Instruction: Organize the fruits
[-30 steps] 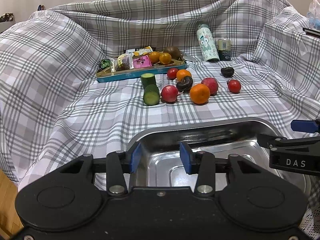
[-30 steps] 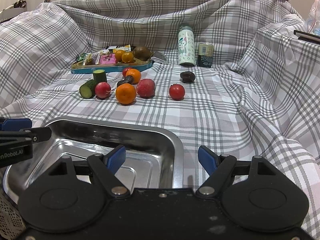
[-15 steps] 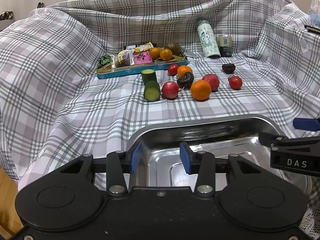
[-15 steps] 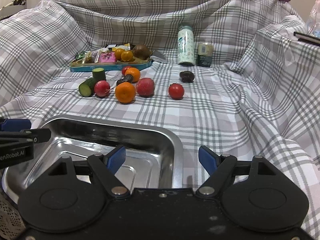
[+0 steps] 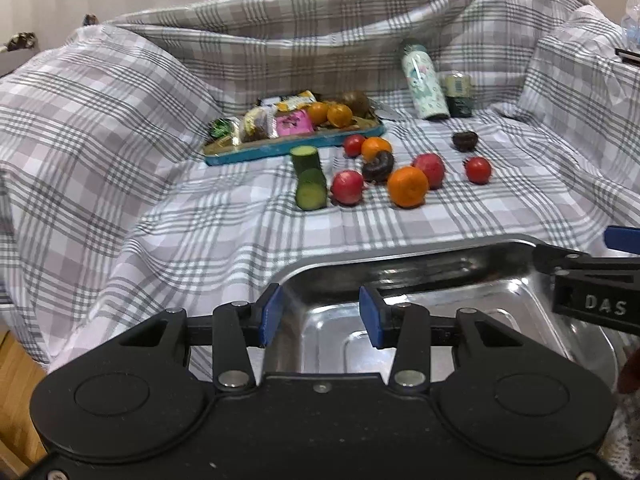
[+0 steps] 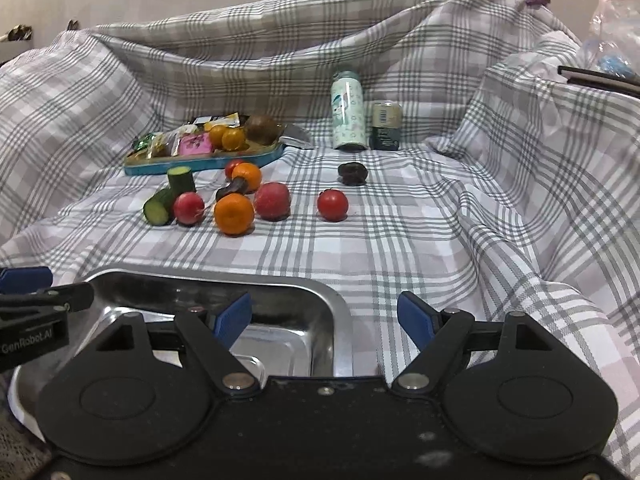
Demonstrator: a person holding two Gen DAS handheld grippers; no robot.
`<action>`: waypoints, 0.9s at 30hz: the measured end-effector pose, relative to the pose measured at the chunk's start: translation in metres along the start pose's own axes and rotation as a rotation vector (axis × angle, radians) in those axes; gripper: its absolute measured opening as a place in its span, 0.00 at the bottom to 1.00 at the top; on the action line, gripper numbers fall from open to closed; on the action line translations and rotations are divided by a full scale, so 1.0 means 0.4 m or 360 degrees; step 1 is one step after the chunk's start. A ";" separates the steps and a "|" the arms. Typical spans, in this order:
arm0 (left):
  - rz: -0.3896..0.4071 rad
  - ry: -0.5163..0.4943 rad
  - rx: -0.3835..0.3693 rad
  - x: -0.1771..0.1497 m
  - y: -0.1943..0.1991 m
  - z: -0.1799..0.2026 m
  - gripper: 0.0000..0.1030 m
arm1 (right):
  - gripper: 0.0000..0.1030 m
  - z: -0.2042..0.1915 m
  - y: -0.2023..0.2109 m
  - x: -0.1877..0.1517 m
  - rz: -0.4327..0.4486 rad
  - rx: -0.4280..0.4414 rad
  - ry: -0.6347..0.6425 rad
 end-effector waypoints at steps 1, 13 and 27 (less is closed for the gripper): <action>0.0010 0.0008 0.0015 0.003 0.001 -0.001 0.49 | 0.80 0.001 -0.001 0.002 -0.0016 0.0010 -0.0014; 0.0026 0.0043 -0.0034 0.085 -0.015 0.019 0.49 | 0.79 -0.023 -0.058 0.093 -0.0072 0.0098 -0.0007; 0.0055 0.0055 0.0039 0.223 -0.154 0.004 0.49 | 0.67 0.027 -0.211 0.205 -0.0065 0.0009 -0.0041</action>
Point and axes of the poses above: each gripper's, at about its wrist camera, not at the fingertips, and y roughly against the way its jaws point, z to its right, x to its top, the point moved 4 cm from there along -y, roughly the way its jaws point, and after that the axes turned 3 degrees about y, right-handed, at the moved point
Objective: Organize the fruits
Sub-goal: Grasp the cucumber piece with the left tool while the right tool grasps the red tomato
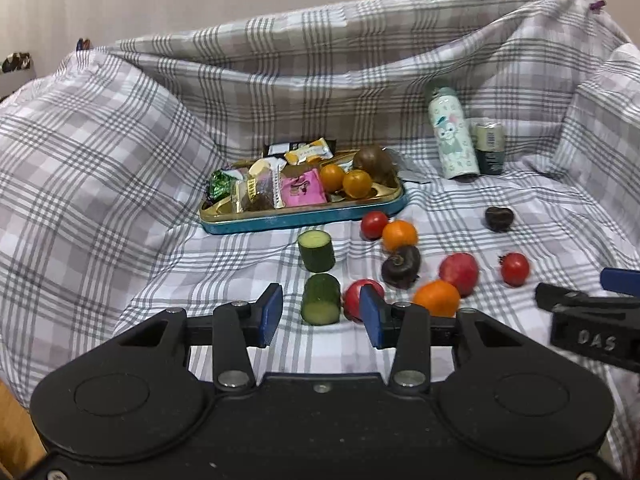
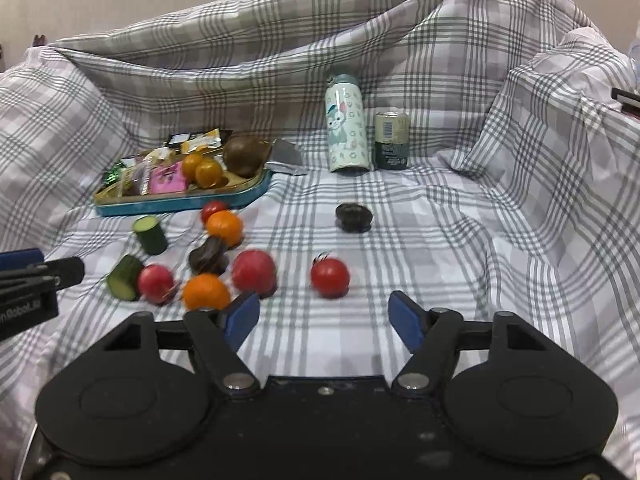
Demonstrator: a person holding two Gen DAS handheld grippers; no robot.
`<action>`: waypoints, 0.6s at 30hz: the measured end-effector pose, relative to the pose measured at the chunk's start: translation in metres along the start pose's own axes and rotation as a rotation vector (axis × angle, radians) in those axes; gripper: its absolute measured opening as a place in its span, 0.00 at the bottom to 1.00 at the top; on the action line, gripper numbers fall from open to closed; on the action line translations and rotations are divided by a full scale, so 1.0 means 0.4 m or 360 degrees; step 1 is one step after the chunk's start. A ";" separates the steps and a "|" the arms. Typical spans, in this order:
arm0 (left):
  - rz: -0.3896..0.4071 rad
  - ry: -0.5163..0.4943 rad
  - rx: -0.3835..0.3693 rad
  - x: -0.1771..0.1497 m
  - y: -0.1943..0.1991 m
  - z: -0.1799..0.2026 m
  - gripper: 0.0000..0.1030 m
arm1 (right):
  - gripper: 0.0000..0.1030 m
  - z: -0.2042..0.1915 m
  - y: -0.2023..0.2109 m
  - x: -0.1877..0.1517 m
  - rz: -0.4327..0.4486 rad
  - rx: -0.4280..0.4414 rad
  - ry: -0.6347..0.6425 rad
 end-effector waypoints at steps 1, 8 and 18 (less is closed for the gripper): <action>-0.0010 0.0006 0.0002 0.002 -0.012 -0.002 0.49 | 0.63 0.002 -0.015 0.007 -0.0004 -0.0004 -0.0004; -0.0066 -0.0028 0.0011 0.004 -0.090 -0.008 0.49 | 0.38 0.005 -0.118 0.044 -0.0080 -0.0006 -0.0009; -0.0101 0.0026 -0.0056 -0.007 -0.163 -0.014 0.49 | 0.38 0.012 -0.201 0.047 -0.0099 -0.0039 -0.0046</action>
Point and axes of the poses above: each gripper's, at about its wrist camera, not at the fingertips, and y roughly against the way its jaws point, z to its right, x to its top, the point moved 4 cm from there along -y, roughly the way its jaws point, and after that the axes turned 3 degrees about y, right-handed, at the moved point
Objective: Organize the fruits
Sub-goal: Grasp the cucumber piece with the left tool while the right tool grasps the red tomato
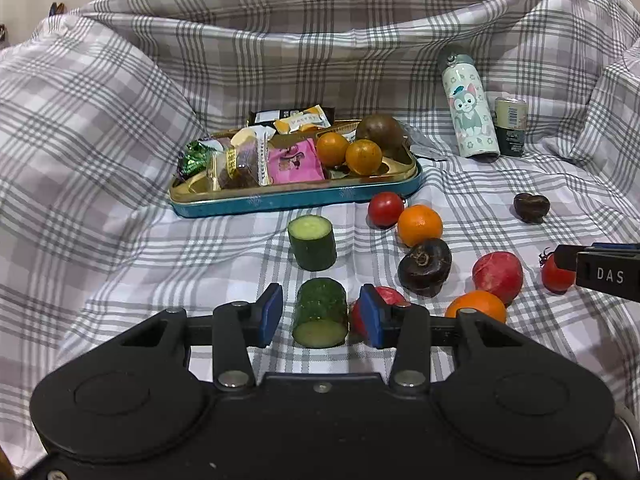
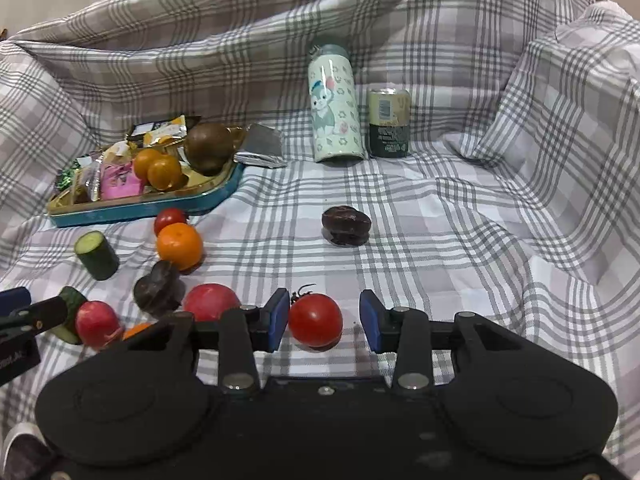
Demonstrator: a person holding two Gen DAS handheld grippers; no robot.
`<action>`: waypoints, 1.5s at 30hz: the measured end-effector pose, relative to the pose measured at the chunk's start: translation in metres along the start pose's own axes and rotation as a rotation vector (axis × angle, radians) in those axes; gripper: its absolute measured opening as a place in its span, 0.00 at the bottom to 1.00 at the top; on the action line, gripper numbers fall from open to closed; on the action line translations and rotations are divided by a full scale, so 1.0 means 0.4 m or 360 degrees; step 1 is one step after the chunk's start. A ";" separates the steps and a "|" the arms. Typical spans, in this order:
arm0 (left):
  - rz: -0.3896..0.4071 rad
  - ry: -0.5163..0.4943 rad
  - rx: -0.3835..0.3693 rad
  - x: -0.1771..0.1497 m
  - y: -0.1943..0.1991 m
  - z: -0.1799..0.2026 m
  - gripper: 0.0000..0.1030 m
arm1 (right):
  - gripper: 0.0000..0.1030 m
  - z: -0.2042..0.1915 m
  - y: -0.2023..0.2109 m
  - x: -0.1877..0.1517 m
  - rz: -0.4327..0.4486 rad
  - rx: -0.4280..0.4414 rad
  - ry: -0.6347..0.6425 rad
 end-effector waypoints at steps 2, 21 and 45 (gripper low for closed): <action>-0.0005 0.0011 -0.0010 -0.005 -0.005 -0.003 0.49 | 0.38 0.003 -0.009 -0.002 -0.0009 0.0010 -0.0013; -0.0026 0.0163 -0.0048 -0.009 -0.046 -0.040 0.49 | 0.41 -0.023 -0.048 -0.027 -0.0034 0.0022 0.0071; 0.0007 0.0462 0.0052 -0.008 -0.052 -0.133 0.49 | 0.46 -0.020 -0.063 -0.028 -0.0060 0.0032 0.0017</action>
Point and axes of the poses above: each gripper's, at about its wrist camera, not at the fingertips, and y roughly against the way its jaws point, z to its right, x to its top, the point moved 4 cm from there along -y, roughly the way its jaws point, and after that the axes turned 3 degrees about y, right-handed, at the moved point
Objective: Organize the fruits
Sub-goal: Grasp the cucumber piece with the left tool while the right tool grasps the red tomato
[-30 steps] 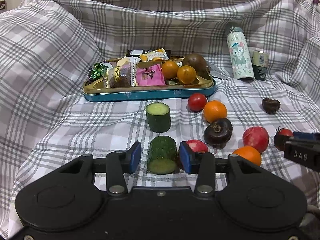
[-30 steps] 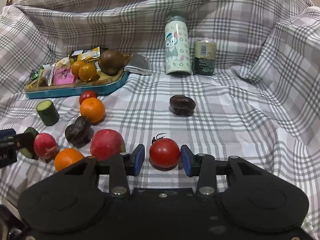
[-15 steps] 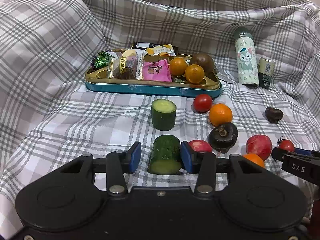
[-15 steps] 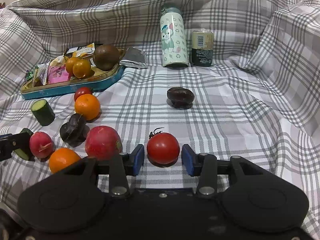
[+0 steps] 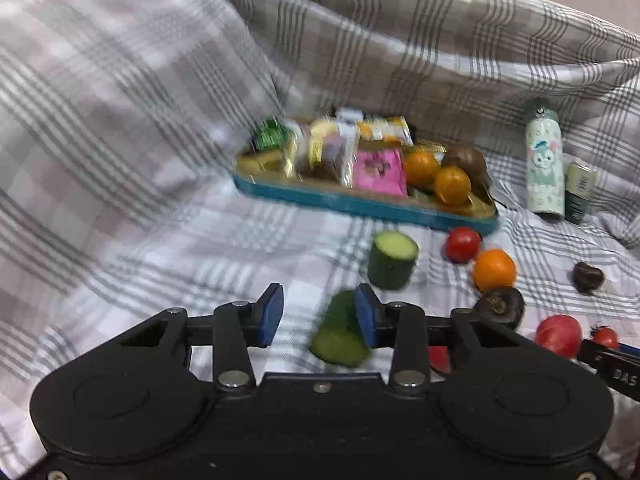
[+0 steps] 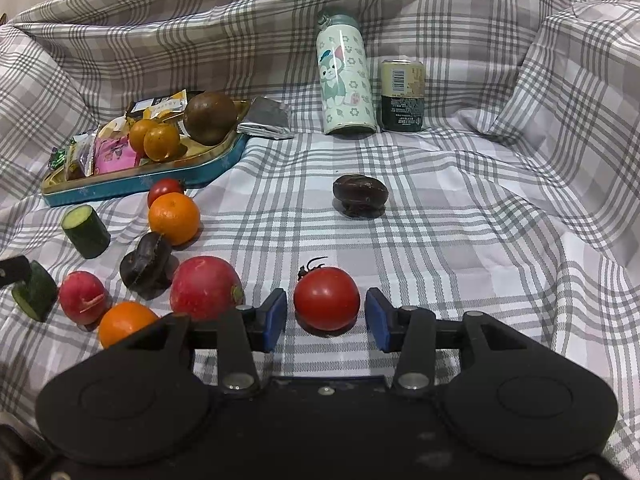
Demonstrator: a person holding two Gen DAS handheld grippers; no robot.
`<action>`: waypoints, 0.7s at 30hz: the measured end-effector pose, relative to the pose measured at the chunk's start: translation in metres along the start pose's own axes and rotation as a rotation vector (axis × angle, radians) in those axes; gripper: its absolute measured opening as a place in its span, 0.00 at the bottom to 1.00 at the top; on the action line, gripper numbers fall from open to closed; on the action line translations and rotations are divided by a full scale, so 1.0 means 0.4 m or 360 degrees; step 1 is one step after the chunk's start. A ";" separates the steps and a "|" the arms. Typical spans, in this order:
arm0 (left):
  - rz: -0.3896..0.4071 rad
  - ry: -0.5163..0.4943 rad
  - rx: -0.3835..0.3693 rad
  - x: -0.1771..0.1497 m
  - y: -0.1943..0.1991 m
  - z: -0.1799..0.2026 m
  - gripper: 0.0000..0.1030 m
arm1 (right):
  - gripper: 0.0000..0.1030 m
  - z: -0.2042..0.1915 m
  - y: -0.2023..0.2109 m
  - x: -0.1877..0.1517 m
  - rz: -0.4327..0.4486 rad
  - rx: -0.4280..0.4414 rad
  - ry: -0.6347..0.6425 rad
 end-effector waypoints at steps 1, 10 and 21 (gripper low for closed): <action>-0.0031 0.0012 -0.0039 0.000 -0.005 0.000 0.51 | 0.46 0.000 0.000 0.000 0.0000 0.0001 0.0000; -0.0129 -0.0213 -0.0076 -0.036 -0.027 0.062 0.50 | 0.46 -0.002 0.001 0.002 0.0008 -0.0001 -0.0005; -0.0164 -0.0138 -0.0084 -0.038 -0.043 0.047 0.42 | 0.34 -0.003 0.005 0.002 0.0024 0.0005 0.0002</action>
Point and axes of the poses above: each gripper's, at about its wrist camera, not at the fingertips, and y roughly against the way its jaws point, z to its right, x to its top, the point moved 4 cm from there along -y, roughly the way its jaws point, and after that the axes turned 3 degrees about y, right-handed, at the moved point
